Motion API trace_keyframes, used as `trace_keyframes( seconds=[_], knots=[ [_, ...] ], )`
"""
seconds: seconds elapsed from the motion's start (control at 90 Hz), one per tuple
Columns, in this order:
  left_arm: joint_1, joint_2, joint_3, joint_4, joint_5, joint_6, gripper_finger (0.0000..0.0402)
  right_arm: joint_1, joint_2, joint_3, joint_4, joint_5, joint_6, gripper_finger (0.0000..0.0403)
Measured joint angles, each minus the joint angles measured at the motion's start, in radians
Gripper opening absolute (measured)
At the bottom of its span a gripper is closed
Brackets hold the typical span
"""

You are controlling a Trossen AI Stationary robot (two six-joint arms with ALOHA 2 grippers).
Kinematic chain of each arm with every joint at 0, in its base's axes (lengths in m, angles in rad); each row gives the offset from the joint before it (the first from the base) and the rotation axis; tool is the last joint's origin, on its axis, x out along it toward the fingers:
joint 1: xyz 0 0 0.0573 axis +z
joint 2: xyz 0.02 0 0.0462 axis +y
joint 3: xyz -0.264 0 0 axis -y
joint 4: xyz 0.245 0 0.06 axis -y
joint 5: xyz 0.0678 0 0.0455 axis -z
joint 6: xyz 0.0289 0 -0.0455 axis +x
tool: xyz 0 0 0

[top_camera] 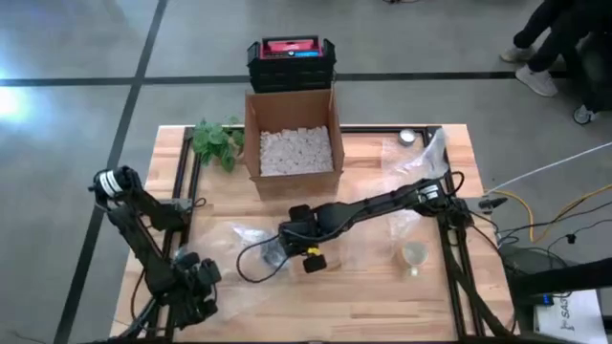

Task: Wrap mug
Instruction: Wrap the blue mug using the left bubble wrap

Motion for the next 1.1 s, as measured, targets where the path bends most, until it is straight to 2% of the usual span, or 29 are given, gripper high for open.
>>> trace_keyframes(
  seconds=[0.144,0.411,0.533,0.8,0.978,1.1],
  knots=[
    [0.001,-0.001,0.109,-0.127,-0.160,0.019,0.0001,0.010,0.000,-0.057,0.161,0.000,0.022,0.0002],
    [0.056,-0.006,0.212,-0.209,-0.525,0.134,0.0000,0.022,0.000,-0.059,0.193,-0.004,0.038,0.0002],
    [0.127,-0.006,0.223,-0.195,-0.622,0.232,0.0000,0.027,0.003,-0.059,0.212,-0.003,0.034,0.0002],
    [0.318,-0.004,0.221,-0.057,-0.653,0.536,0.0000,0.032,0.023,-0.059,0.243,-0.004,0.042,0.0002],
    [0.385,-0.004,0.148,0.192,-0.570,0.731,0.0000,0.032,0.015,-0.060,0.243,-0.004,0.044,0.0002],
    [0.401,-0.002,0.073,0.312,-0.521,0.762,0.0000,0.032,0.001,-0.059,0.236,-0.004,0.043,0.0002]
  ],
)
